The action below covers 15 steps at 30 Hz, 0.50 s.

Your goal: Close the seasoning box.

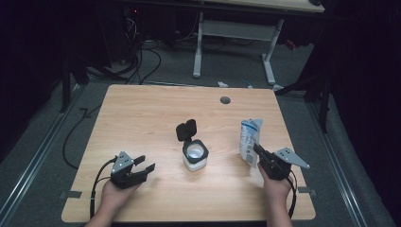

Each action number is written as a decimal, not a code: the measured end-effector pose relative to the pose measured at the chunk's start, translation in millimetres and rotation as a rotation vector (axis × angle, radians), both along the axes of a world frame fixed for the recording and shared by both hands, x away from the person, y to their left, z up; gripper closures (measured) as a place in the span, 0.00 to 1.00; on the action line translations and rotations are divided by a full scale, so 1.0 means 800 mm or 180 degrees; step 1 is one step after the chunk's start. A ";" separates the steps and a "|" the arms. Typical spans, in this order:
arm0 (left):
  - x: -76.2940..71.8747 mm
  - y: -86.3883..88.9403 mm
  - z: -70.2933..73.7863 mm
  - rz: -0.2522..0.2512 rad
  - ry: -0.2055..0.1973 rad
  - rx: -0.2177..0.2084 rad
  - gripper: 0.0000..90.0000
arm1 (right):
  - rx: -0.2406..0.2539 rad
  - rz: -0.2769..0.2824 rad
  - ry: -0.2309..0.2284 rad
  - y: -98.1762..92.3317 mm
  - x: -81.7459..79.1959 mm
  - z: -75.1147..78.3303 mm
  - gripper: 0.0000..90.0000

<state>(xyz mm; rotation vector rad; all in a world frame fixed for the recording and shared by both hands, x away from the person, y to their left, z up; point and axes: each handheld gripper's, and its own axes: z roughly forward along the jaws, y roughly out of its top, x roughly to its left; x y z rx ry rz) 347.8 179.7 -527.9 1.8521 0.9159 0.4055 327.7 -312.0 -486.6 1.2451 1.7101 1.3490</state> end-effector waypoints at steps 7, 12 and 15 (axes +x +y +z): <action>0.000 0.001 0.000 0.0003 -0.0007 -0.0012 0.49 | -0.0012 -0.0007 0.0014 -0.001 0.001 -0.004 1.00; -0.001 0.002 0.001 -0.0012 -0.0019 -0.0005 0.49 | -0.0046 -0.0027 0.0044 -0.004 -0.004 -0.011 1.00; 0.000 0.002 0.001 -0.0014 -0.0016 -0.0013 0.49 | -0.0050 -0.0040 0.0054 -0.007 -0.008 -0.012 0.99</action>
